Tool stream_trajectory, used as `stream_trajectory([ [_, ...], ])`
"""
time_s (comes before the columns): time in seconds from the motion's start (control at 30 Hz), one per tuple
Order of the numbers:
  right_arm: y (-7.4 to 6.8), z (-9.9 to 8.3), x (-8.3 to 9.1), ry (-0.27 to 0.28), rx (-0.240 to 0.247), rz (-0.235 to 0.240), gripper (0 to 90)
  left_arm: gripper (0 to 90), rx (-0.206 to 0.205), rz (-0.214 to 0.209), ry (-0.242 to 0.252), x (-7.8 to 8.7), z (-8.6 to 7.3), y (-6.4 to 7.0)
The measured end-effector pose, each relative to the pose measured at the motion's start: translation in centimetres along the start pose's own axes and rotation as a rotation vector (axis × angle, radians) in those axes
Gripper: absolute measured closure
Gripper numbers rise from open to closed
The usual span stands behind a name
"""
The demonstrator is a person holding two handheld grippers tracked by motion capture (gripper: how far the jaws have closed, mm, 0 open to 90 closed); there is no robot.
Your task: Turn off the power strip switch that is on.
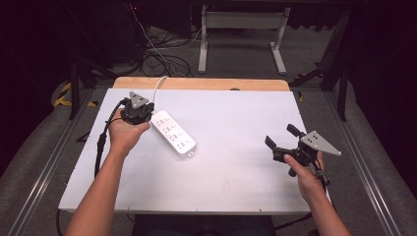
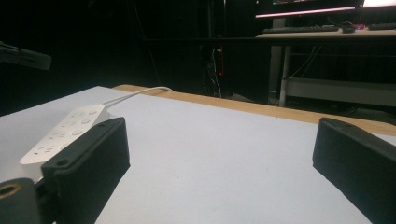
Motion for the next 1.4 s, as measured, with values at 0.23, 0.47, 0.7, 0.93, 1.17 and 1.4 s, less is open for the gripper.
stream_trajectory([
  [0.23, -0.2, 0.1, -0.1, 0.0, 0.007, 0.008, 4.3, 90.0, -0.034, -0.019, -0.119, -3.0, 0.2, 1.5],
  [0.47, -0.3, 0.0, 0.0, -0.002, 0.011, 0.009, 4.4, 90.0, -0.03, -0.015, -0.19, -5.5, 0.0, 2.0],
  [0.7, -0.4, 0.0, -0.1, -0.008, 0.014, 0.009, 4.3, 90.0, -0.005, -0.034, -0.226, -7.1, -0.2, 2.5],
  [0.93, -0.5, 0.0, -0.1, -0.012, 0.018, 0.011, 4.0, 90.0, -0.006, -0.014, -0.267, -8.3, -0.4, 2.5],
  [1.17, -0.5, 0.0, -0.1, -0.011, 0.019, 0.01, 4.0, 90.0, 0.02, -0.053, -0.263, -8.5, -0.4, 2.4],
  [1.4, -0.9, 0.0, 0.0, -0.011, 0.028, 0.015, 4.1, 90.0, 0.019, -0.045, -0.275, -8.6, -0.4, 2.5],
])
Point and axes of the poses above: each handheld gripper's, and its own axes: x roughly backward along the jaws, z roughly out of its top, y roughly to its right, the point moved 4 cm from there along -x, roughly forward along the jaws, and after that the axes turned 12 degrees about -y, right-handed, at the moved point
